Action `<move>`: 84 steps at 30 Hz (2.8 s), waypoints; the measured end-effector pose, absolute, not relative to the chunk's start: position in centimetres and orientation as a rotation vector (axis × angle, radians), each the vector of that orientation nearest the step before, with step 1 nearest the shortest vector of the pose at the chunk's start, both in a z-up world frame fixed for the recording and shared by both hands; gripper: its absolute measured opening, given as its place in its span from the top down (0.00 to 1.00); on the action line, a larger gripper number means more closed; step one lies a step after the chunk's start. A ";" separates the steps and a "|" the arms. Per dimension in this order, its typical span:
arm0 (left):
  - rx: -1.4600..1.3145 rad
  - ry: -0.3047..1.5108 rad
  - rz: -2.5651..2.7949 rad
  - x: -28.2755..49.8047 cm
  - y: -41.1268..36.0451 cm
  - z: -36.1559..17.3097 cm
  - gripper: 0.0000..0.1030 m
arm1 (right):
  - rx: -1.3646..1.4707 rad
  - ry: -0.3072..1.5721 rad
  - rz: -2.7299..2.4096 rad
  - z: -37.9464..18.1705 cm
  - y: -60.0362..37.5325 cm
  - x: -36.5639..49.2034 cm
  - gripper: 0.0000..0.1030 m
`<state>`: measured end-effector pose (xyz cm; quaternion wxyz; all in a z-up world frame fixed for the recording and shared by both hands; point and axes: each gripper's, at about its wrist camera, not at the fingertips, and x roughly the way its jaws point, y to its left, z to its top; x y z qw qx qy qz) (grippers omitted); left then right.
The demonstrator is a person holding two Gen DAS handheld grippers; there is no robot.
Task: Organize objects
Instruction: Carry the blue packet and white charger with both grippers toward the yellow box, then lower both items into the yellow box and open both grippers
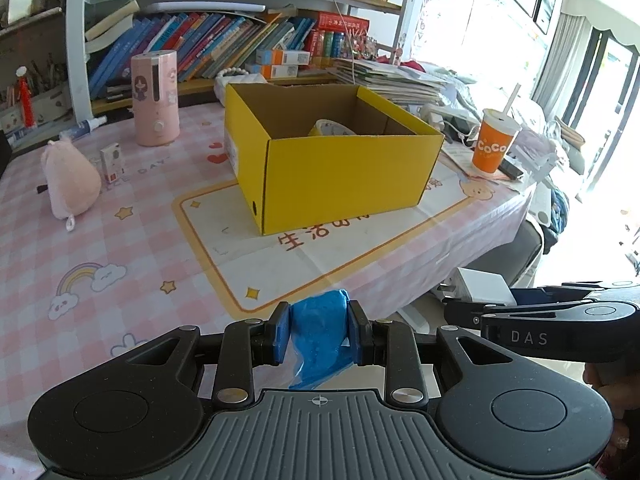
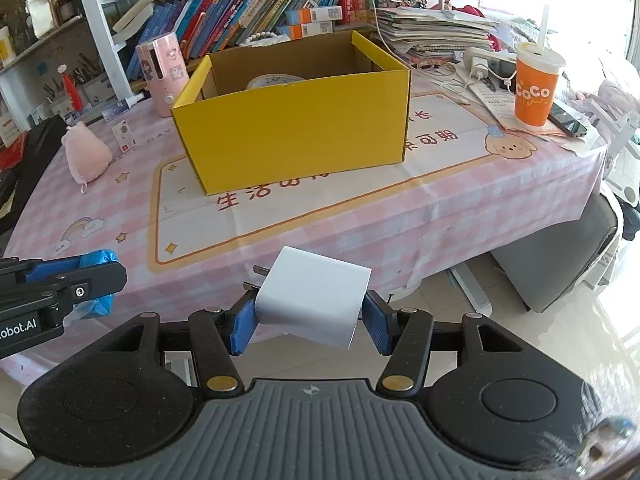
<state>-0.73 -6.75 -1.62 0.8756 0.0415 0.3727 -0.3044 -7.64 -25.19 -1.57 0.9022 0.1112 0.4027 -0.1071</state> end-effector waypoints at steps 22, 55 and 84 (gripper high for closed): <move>0.096 0.605 -0.609 6.3 -12.0 2.2 0.74 | 0.179 0.716 -0.175 1.6 -30.6 0.3 0.48; 0.209 0.648 -0.428 18.1 -21.5 -1.1 0.73 | -0.035 0.806 0.136 0.3 -36.6 20.9 0.48; 0.187 0.621 -0.352 18.2 -20.9 -1.1 0.40 | -0.074 0.854 0.206 -0.5 -36.0 23.7 0.49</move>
